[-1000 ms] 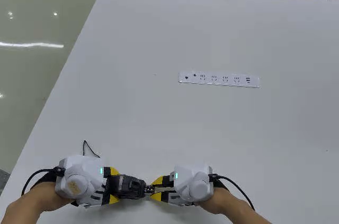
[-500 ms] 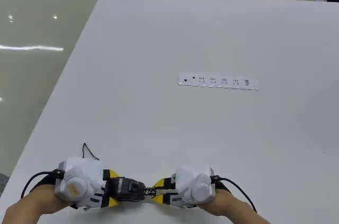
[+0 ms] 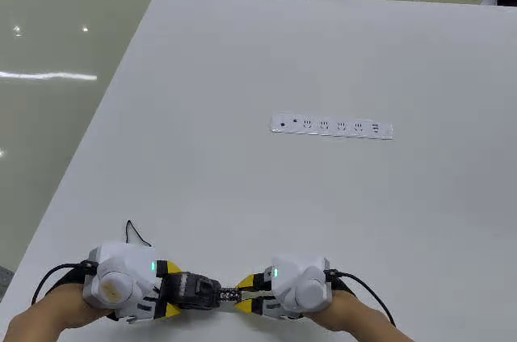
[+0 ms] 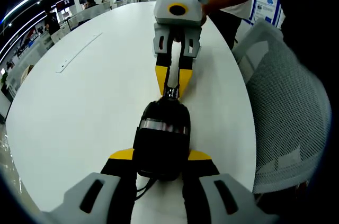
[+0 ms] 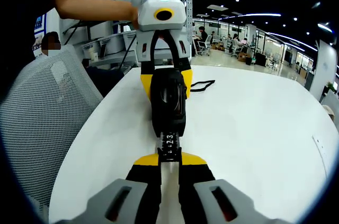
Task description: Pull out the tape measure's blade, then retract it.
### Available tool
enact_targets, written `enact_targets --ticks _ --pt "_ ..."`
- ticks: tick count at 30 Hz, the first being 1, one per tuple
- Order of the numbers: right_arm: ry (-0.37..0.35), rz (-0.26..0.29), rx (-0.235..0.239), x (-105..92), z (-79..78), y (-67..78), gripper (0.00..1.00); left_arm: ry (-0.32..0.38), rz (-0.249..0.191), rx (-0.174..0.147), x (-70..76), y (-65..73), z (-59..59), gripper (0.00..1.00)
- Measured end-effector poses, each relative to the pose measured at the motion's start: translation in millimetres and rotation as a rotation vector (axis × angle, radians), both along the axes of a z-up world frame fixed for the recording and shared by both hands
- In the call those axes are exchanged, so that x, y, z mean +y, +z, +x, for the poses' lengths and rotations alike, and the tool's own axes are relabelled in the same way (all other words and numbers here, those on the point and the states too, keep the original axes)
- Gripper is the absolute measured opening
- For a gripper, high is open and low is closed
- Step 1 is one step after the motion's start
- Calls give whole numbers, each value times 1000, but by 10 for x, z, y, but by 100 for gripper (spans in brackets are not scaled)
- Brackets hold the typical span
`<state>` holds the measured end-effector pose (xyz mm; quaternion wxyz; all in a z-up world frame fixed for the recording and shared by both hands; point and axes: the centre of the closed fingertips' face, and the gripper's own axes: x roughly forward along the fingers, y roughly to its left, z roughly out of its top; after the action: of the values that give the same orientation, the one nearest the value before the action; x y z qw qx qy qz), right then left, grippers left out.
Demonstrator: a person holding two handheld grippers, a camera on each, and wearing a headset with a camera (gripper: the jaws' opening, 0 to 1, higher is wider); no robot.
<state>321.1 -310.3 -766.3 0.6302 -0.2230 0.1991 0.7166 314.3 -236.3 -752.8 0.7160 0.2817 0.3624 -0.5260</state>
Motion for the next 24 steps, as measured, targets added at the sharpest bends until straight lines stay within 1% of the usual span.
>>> enact_targets --ticks 24 --pt "-4 -7 6 -151 16 12 9 -1 -1 -1 -18 4 -7 29"
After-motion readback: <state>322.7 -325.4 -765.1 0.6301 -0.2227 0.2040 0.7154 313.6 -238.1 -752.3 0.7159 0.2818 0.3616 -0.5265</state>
